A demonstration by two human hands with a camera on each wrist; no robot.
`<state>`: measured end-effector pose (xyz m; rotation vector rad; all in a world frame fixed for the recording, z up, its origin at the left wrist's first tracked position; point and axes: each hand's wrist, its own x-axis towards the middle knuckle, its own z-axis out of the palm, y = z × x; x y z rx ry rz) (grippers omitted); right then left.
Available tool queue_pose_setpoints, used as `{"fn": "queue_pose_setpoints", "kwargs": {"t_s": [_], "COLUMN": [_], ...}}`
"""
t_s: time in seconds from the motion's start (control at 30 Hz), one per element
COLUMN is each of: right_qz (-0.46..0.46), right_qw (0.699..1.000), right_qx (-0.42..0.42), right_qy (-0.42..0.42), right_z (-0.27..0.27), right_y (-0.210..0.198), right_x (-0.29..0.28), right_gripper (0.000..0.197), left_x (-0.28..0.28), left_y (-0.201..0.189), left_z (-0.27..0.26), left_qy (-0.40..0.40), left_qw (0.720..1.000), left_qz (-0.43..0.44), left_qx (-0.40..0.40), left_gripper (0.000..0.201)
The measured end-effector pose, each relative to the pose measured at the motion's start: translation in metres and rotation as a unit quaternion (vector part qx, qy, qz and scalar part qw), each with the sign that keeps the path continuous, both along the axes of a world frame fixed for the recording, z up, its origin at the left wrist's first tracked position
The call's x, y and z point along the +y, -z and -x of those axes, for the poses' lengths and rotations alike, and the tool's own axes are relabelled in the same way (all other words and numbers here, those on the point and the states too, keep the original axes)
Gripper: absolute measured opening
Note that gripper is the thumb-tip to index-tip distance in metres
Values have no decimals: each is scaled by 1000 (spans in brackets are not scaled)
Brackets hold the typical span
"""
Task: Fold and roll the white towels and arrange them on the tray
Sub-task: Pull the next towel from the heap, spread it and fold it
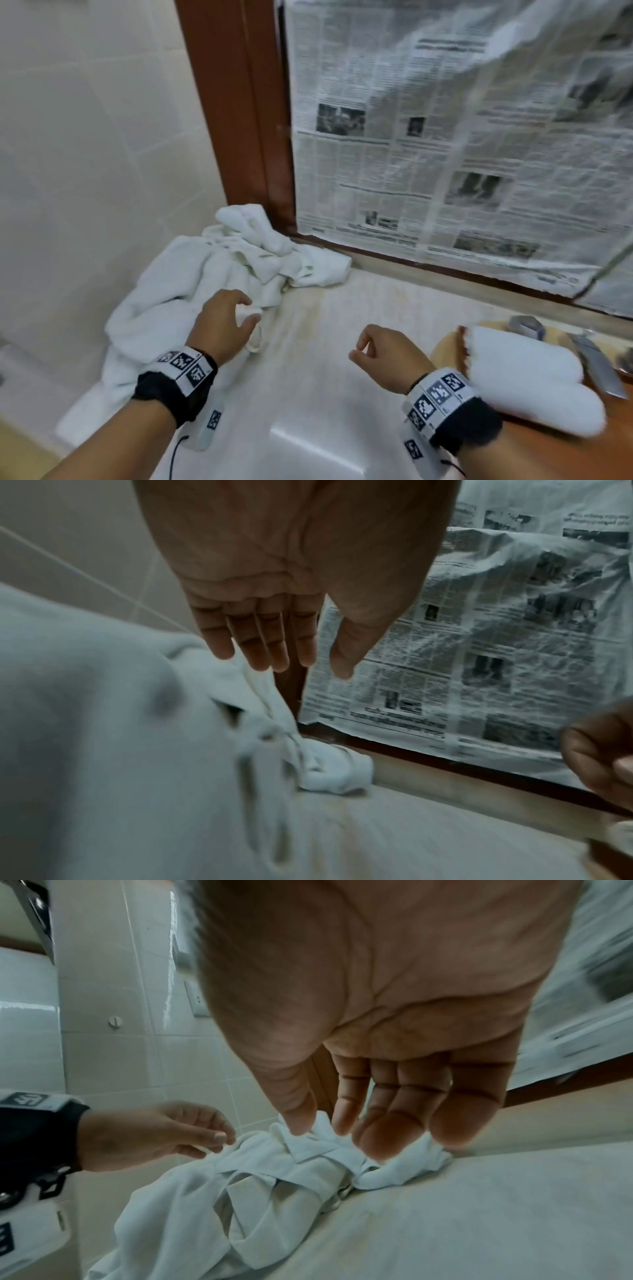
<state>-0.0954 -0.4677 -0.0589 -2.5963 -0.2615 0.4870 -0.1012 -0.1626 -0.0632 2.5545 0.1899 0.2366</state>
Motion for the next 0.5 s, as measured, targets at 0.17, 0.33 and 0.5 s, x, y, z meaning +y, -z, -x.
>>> {"fn": "queue_pose_setpoints", "kwargs": {"t_s": [0.17,0.33,0.5], "right_qz": [-32,-87,-53], "right_qw": [999,993,989], "right_qx": [-10,-49,-114], "right_qy": [-14,60,78], "right_z": [-73,-157,-208], "right_y": [-10,-17,-26], "right_x": [120,214,259], "right_gripper": [35,61,81], "left_x": [92,124,124], "left_y": [-20,-17,9], "left_z": [-45,-94,-111], "left_qy": [6,90,128], "left_qw": [994,977,943], "left_qz": [-112,-139,-207], "left_qx": [5,131,228], "left_gripper": [37,81,102]}}
